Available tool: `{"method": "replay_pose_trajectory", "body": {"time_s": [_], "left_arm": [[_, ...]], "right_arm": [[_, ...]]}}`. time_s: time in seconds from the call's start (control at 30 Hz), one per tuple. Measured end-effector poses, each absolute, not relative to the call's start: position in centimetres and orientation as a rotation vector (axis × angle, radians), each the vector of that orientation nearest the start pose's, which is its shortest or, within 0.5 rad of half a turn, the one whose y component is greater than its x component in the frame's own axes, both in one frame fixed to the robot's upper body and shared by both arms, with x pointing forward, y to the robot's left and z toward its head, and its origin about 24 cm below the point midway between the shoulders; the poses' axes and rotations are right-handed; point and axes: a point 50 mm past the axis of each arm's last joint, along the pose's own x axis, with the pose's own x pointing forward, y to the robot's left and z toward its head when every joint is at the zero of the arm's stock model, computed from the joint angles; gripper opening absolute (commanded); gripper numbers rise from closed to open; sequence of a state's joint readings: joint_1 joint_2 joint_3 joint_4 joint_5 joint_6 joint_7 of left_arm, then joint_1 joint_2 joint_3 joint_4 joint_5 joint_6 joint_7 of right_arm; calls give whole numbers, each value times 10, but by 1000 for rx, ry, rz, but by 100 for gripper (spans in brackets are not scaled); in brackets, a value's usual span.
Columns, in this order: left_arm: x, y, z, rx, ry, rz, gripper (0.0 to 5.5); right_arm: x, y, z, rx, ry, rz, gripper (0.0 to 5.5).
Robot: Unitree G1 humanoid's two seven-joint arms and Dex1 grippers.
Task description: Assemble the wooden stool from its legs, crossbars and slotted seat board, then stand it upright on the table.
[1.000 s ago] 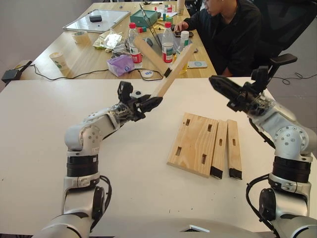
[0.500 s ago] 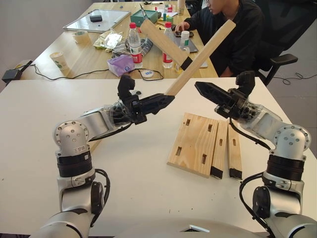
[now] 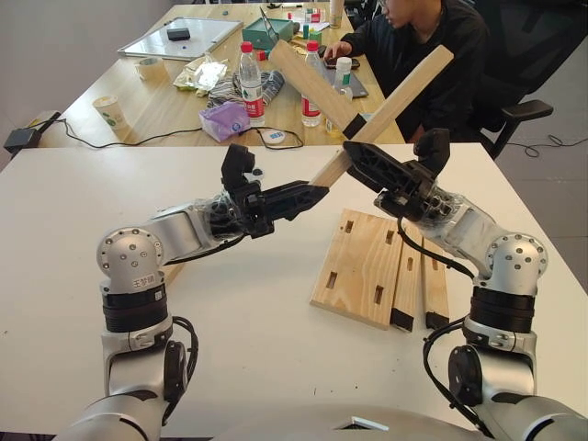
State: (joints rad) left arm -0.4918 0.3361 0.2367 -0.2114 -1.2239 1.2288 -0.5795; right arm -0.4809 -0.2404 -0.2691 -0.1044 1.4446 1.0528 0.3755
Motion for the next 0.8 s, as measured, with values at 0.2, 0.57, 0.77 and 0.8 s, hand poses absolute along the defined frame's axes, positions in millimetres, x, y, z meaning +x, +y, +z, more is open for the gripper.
{"method": "replay_pose_trajectory", "body": {"time_s": [0.2, 0.57, 0.77, 0.8], "left_arm": [[259, 129, 182, -666, 279, -1313, 204], [257, 130, 184, -673, 267, -1313, 204], [258, 130, 183, -671, 270, -1309, 250], [259, 130, 183, -666, 267, -1300, 270]], "right_arm": [[275, -126, 187, 997, 131, 1213, 265], [277, -120, 188, 1043, 132, 1203, 204], [277, -120, 187, 1048, 140, 1196, 204], [278, -120, 186, 1053, 143, 1190, 204]]}}
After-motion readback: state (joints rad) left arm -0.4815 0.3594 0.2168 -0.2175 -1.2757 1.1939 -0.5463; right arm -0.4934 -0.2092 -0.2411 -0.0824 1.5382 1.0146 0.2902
